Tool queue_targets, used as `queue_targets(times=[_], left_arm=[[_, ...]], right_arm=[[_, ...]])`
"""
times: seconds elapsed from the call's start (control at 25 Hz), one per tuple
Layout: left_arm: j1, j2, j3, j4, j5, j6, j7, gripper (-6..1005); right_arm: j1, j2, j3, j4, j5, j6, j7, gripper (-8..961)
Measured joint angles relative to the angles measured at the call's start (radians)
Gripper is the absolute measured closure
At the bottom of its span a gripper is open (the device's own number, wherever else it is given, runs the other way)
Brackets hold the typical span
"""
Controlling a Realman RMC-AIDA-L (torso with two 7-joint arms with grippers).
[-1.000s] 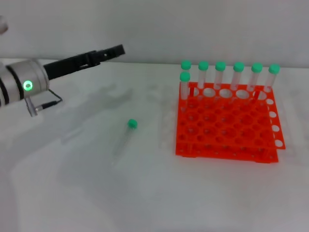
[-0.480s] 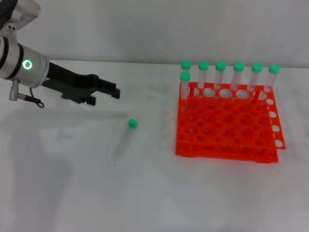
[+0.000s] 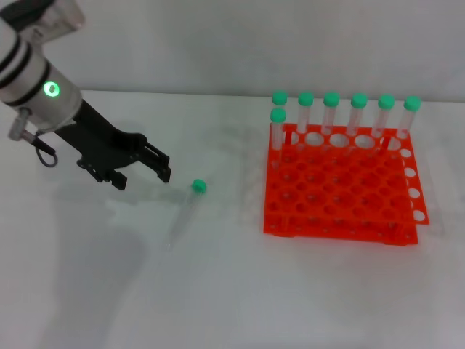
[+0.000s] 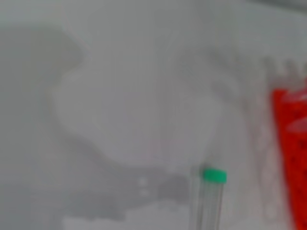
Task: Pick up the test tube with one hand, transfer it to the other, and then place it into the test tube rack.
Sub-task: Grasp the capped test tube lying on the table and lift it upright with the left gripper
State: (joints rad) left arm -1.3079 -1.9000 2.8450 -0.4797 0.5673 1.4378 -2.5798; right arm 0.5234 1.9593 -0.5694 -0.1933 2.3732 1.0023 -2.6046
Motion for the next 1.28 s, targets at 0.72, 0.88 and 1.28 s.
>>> queue_targets(times=[0.72, 0.88, 1.28], left_arm=[[-0.081, -0.101, 0.001, 0.174, 0.261, -0.192, -0.191, 123], [-0.078, -0.121, 0.001, 0.186, 0.264, -0.229, -0.190, 124], [-0.064, -0.134, 0.001, 0.225, 0.309, -0.255, -0.197, 197]], right_arm=[[-0.001, -0.013, -0.009, 0.011, -0.006, -0.009, 0.004, 122], [0.004, -0.014, -0.014, 0.012, -0.006, -0.010, 0.005, 125], [0.010, -0.006, -0.013, 0.012, -0.006, -0.019, 0.001, 130]])
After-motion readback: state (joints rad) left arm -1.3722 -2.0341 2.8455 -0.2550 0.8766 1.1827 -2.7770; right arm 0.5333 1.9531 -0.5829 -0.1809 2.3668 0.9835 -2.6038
